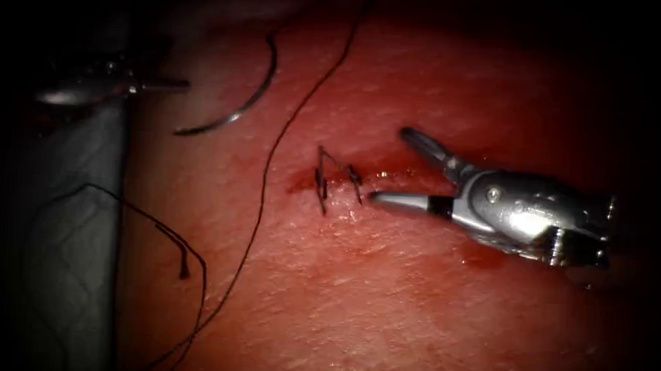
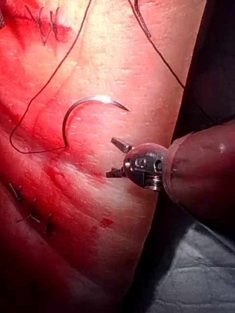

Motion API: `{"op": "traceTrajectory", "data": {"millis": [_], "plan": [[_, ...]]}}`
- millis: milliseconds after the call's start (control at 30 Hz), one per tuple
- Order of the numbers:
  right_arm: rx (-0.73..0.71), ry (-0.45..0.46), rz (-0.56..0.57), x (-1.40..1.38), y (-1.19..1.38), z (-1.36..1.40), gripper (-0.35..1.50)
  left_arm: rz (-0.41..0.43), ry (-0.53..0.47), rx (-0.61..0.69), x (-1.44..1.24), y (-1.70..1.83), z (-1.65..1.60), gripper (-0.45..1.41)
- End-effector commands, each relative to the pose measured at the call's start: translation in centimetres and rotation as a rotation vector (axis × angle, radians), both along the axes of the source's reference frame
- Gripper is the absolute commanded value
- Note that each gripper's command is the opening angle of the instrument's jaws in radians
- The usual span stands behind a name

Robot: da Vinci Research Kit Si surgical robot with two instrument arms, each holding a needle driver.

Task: Wound Closure

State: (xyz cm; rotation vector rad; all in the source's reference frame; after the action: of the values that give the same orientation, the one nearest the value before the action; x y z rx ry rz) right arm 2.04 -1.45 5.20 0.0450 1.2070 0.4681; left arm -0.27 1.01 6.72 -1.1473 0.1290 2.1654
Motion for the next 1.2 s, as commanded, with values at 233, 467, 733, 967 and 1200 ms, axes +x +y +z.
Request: {"op": "traceTrajectory", "data": {"millis": [233, 467, 733, 967, 1200], "plan": [[0.003, 0.002, -0.001, 0.06, -0.1, 0.04, 1.18, -0.012, -0.013, -0.004, 0.07, -0.09, 0.28, 0.44], [0.003, 0.002, -0.001, 0.06, -0.1, 0.03, 1.18, -0.015, -0.067, 0.038, 0.08, -0.16, 0.35, 0.36], [0.003, 0.004, 0.001, 0.06, -0.09, 0.03, 1.16, -0.046, -0.294, 0.042, -0.12, 0.0, -0.02, 0.24], [0.003, 0.004, 0.001, 0.06, -0.1, 0.03, 1.16, -0.111, -0.404, 0.018, -0.3, 0.17, -0.31, 0.32], [0.003, 0.004, 0.001, 0.07, -0.1, 0.03, 1.14, -0.129, -0.502, 0.091, -0.53, -0.01, -0.05, 0.52]]}}
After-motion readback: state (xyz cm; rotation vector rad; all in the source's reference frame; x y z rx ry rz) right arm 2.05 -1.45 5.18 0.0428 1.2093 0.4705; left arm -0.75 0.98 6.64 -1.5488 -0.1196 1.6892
